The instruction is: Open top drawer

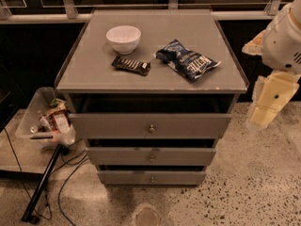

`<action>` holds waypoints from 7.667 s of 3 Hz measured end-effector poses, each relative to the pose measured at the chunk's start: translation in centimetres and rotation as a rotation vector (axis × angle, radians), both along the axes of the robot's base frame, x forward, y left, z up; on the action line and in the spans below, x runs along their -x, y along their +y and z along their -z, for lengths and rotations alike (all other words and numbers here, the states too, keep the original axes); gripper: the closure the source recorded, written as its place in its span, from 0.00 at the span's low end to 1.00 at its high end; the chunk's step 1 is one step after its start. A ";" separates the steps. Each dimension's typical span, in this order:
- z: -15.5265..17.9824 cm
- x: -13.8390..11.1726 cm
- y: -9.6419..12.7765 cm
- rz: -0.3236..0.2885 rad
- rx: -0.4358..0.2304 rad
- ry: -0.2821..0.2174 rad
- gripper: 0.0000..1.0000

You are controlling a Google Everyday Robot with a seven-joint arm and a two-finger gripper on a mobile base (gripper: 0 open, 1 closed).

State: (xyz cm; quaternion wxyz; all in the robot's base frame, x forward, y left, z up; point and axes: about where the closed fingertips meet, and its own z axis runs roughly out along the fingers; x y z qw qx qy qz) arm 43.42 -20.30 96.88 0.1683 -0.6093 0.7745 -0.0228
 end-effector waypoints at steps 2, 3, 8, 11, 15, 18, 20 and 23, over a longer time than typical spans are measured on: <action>5.0 1.9 1.0 -0.046 -0.200 -0.082 0.00; 7.8 1.4 2.0 -0.072 -0.320 -0.163 0.00; 21.3 -5.0 3.9 -0.080 -0.368 -0.178 0.00; 25.6 -9.7 4.9 -0.086 -0.525 -0.243 0.00; 29.2 -17.0 4.5 -0.229 -0.516 -0.274 0.00; 32.4 -16.5 7.7 -0.295 -0.498 -0.199 0.00; 32.4 -16.5 7.7 -0.295 -0.498 -0.198 0.42; 31.9 -16.5 7.7 -0.295 -0.498 -0.198 1.00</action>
Offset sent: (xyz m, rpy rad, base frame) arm -0.0243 0.0191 -0.0726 0.5156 -0.2396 0.0951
